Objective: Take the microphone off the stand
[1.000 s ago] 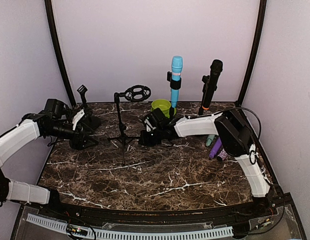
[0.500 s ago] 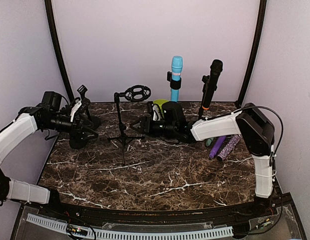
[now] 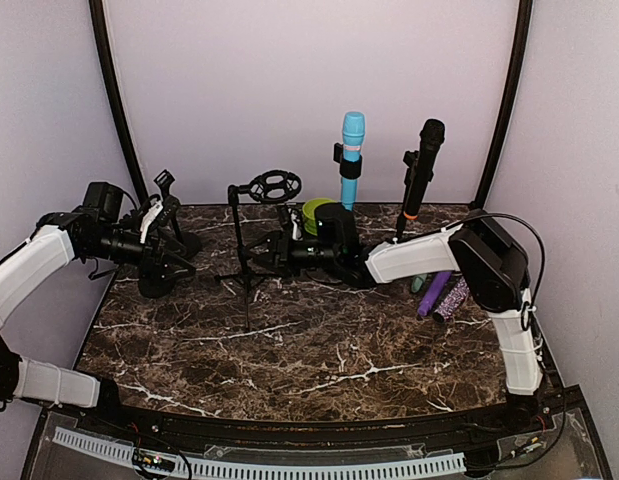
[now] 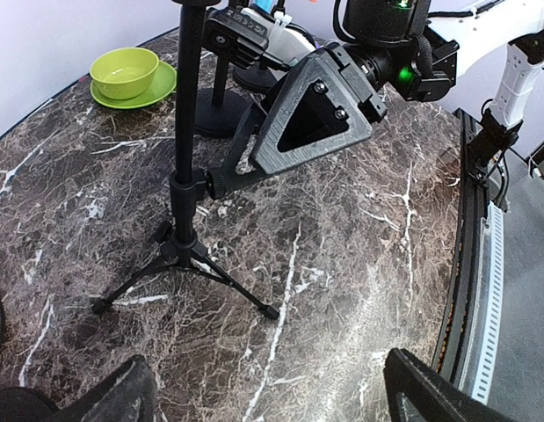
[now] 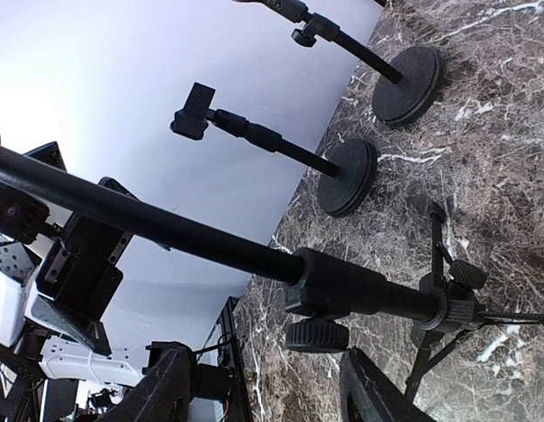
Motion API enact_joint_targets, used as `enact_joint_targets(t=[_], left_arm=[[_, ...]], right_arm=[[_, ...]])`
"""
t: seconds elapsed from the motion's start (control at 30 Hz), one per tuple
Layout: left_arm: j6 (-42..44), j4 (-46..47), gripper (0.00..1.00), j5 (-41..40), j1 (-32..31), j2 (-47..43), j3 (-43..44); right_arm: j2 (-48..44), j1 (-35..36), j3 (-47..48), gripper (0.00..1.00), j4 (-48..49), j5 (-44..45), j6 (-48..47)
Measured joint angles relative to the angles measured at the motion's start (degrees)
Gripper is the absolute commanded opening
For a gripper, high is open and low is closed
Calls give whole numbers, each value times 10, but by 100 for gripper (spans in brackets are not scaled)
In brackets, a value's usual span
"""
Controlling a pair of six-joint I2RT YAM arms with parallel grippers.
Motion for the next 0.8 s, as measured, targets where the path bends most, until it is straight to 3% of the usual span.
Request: enact_joint_targets(t=[0.6, 0.63, 0.67, 0.8], left_arm=[[0, 0, 92, -3, 0, 0, 3], [0, 0, 92, -3, 0, 0, 3], [0, 0, 92, -4, 0, 0, 3], [1, 0, 92, -5, 0, 0, 3]], right_arm=[[39, 9, 49, 59, -37, -5, 6], [40, 9, 49, 27, -37, -5, 6], [40, 9, 49, 17, -38, -5, 6], [40, 9, 51, 9, -41, 21, 7]])
